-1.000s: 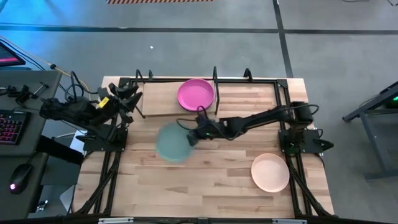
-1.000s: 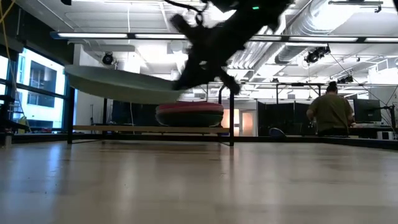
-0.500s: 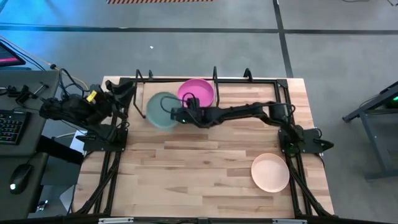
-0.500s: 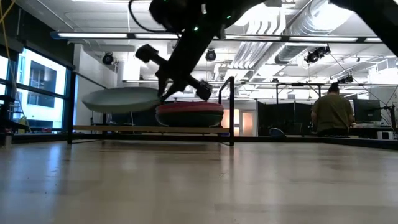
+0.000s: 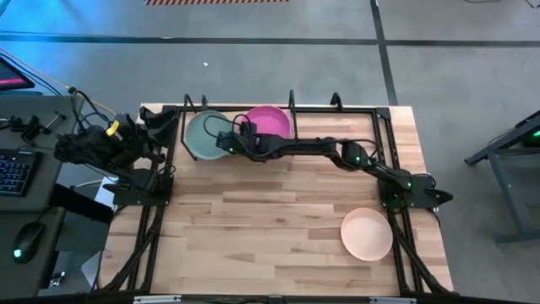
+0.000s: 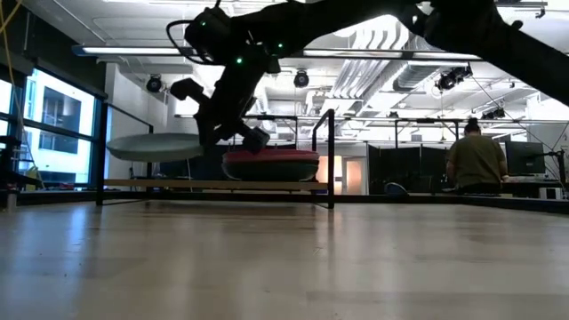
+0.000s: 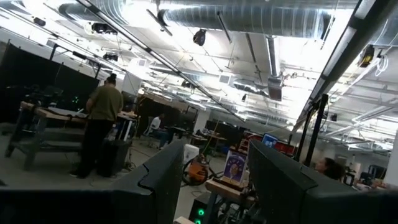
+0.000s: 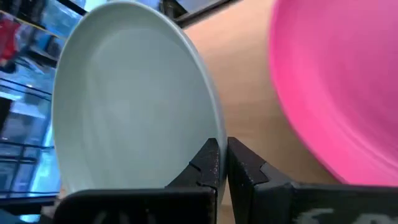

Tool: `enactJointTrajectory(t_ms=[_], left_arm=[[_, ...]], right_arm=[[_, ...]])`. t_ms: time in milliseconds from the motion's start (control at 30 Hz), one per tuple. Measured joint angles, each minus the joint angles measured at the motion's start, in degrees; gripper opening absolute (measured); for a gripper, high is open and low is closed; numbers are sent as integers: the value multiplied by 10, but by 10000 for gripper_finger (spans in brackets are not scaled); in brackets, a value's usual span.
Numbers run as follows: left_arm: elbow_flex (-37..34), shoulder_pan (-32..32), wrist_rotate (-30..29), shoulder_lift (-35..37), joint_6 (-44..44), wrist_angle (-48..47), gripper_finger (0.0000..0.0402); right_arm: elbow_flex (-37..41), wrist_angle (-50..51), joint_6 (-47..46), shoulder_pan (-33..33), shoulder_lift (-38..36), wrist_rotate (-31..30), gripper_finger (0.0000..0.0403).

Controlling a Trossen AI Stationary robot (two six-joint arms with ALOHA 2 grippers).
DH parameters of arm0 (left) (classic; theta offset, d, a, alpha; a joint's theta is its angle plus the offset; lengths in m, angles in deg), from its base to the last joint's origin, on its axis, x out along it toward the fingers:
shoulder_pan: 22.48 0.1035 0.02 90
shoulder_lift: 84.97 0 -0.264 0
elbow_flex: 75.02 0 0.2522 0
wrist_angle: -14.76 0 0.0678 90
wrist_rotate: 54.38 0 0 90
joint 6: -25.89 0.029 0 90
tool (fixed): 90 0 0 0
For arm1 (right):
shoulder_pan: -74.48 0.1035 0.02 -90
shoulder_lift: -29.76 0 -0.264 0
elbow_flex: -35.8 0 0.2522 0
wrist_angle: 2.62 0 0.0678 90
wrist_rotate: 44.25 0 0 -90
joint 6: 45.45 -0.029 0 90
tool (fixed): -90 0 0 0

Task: Place and stack plates onto a shelf
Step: Put the green plate on the shelf

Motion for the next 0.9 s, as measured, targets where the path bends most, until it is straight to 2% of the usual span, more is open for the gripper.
enactJointTrajectory(t_ms=[400,567,900], left_arm=[[0,0,0,0,-14,0,168],[0,0,0,0,-14,0,168],[0,0,-1,0,-15,0,168]], right_arm=[[-9,25,-20,-3,8,-4,0],[-9,25,16,-6,8,-13,6],[-13,29,15,-25,8,-5,94]])
